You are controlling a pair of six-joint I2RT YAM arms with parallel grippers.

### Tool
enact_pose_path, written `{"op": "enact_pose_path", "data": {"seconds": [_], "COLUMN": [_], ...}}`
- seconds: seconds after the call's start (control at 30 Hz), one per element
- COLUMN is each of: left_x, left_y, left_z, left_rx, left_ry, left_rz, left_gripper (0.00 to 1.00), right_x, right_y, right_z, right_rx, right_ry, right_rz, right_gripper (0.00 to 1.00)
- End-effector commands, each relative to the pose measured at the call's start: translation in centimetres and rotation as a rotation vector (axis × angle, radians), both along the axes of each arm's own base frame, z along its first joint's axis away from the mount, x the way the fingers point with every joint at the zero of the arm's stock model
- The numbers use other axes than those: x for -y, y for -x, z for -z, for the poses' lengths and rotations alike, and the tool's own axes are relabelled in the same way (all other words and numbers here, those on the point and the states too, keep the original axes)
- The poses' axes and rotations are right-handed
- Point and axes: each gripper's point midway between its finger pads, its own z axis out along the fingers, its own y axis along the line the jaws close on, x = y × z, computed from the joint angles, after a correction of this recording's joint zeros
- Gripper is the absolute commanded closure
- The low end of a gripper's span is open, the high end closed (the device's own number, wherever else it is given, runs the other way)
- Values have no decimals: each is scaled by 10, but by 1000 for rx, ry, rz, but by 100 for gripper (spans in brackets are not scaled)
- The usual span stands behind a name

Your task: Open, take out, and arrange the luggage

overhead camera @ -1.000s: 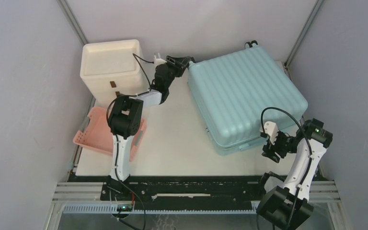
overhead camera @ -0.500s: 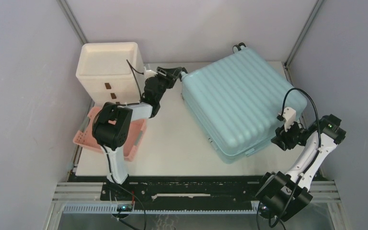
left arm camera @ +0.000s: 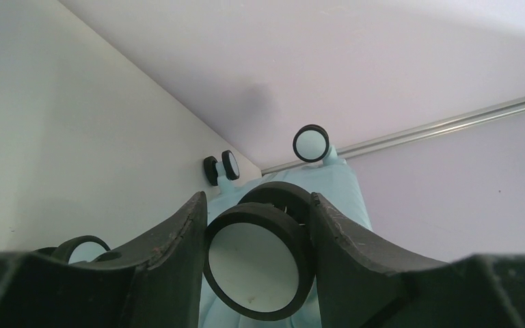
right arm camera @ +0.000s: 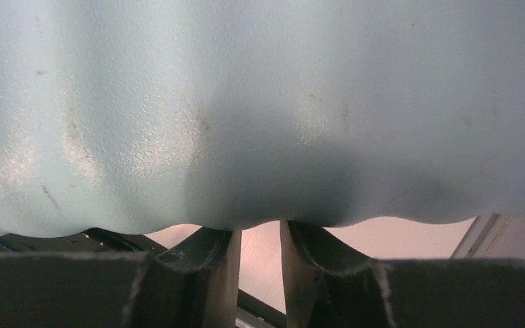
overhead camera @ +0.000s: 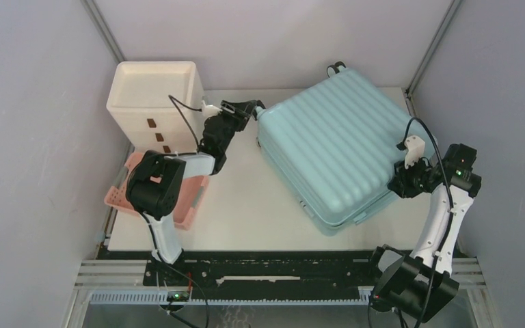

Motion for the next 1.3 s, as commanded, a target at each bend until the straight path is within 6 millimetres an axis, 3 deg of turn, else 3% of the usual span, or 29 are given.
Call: {"op": "enact_pose_path", "data": {"seconds": [0.0, 0.13, 0.4, 0.67, 0.93, 1.1, 1.27], "left_x": [65, 83, 112, 114, 106, 94, 81], "left_y": [50, 58, 73, 97, 121, 133, 145], "left_z": [-39, -44, -56, -52, -40, -27, -19], "left_rx": [92, 85, 80, 62, 48, 38, 37], "left_ry": [14, 19, 35, 32, 5, -20, -34], "left_rz": [225, 233, 209, 163, 128, 97, 63], "left_gripper": [93, 96, 99, 100, 100, 100, 100], "right_x": [16, 29, 60, 77, 85, 84, 47], "right_y": [-59, -69, -81, -91, -55, -31, -14], "right_z": [-37, -43, -42, -44, -60, -77, -108], "right_rx": [191, 189, 189, 166, 160, 191, 264], "right_ry": [28, 23, 37, 26, 81, 157, 159], "right_rz": [65, 130, 212, 216, 173, 170, 91], "right_gripper": [70, 76, 76, 75, 48, 38, 36]}}
